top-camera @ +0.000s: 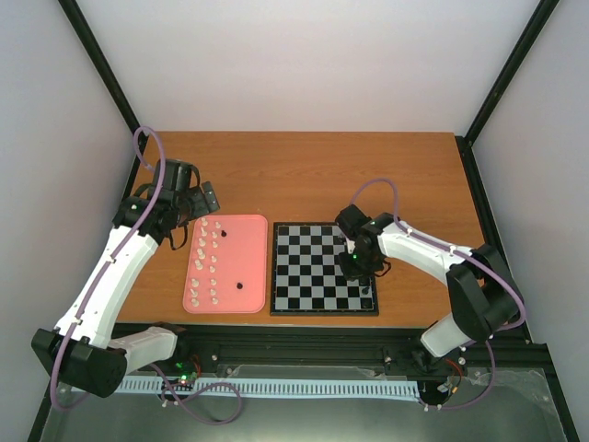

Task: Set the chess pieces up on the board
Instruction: Place the chess piece on the chessboard.

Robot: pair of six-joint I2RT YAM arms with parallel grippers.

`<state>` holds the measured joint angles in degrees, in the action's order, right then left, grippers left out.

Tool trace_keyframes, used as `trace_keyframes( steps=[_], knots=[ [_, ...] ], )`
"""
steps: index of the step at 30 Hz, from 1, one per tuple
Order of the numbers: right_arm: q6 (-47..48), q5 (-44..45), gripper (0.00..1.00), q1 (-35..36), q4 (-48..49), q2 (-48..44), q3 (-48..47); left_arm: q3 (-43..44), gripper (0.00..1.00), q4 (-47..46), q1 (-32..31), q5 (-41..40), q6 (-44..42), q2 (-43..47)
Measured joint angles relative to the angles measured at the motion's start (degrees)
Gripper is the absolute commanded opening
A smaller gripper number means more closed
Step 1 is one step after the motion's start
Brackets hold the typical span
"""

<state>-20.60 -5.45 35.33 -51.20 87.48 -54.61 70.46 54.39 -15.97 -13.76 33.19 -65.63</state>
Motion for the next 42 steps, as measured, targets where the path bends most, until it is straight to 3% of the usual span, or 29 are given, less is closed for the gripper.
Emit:
trace_keyframes(
  steps=[30,38,42],
  knots=[
    [0.72,-0.50,0.25,0.00,0.24,2.25,-0.09,-0.79,1.00,-0.15,0.00,-0.02,0.00,0.02],
    [1.22,-0.76,0.46,0.76,-3.67,1.16,-7.61,-0.79,1.00,-0.17,0.00,0.00,0.00,0.02],
    [1.73,0.39,0.50,3.89,-5.68,1.27,-14.95,-0.79,1.00,-0.22,0.00,0.00,0.02,0.02]
  ],
)
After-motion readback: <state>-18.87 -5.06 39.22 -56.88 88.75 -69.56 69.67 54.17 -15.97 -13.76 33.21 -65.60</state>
